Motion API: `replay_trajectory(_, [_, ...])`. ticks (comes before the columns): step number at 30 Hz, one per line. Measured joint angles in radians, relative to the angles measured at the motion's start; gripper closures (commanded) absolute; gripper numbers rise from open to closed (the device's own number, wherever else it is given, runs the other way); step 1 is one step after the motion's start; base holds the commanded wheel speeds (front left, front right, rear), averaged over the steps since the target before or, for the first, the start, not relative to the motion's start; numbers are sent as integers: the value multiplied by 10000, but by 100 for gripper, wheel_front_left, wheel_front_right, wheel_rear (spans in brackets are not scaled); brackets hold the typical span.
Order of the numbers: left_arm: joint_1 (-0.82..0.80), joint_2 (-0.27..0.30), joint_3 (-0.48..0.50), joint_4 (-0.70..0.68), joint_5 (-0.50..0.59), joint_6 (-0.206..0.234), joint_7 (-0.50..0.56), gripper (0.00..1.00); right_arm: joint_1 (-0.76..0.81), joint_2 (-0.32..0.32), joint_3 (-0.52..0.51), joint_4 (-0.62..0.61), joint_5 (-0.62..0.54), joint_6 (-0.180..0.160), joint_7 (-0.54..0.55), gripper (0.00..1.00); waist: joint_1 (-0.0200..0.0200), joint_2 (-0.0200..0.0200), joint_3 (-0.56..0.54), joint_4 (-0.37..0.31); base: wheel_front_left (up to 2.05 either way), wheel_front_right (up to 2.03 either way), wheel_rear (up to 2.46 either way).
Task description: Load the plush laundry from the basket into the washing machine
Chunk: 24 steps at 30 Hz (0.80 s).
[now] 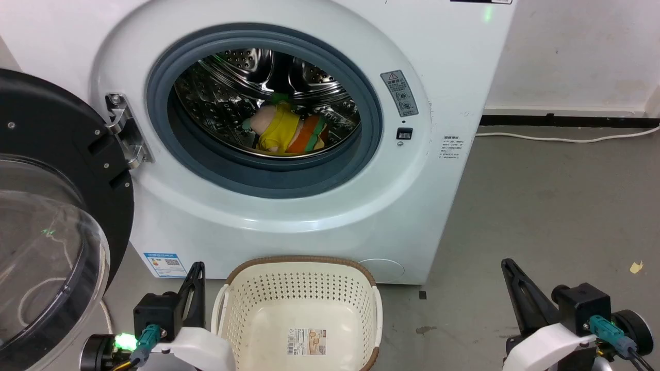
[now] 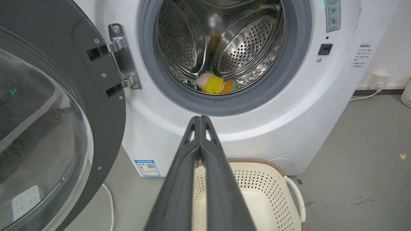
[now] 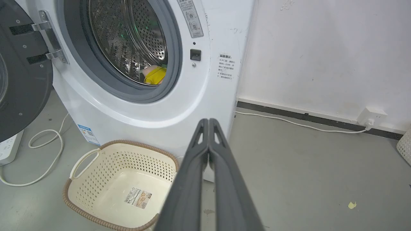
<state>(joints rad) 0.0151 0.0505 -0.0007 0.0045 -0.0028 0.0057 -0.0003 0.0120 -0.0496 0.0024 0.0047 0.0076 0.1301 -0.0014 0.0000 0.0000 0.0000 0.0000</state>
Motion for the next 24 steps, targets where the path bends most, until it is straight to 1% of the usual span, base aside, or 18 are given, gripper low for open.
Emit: replay_trajectory(24, [0,-2,-2,-2,2,0,2,100,-1,0,-2,-2,0,0,0,100,0,0,0,0,0,0,0])
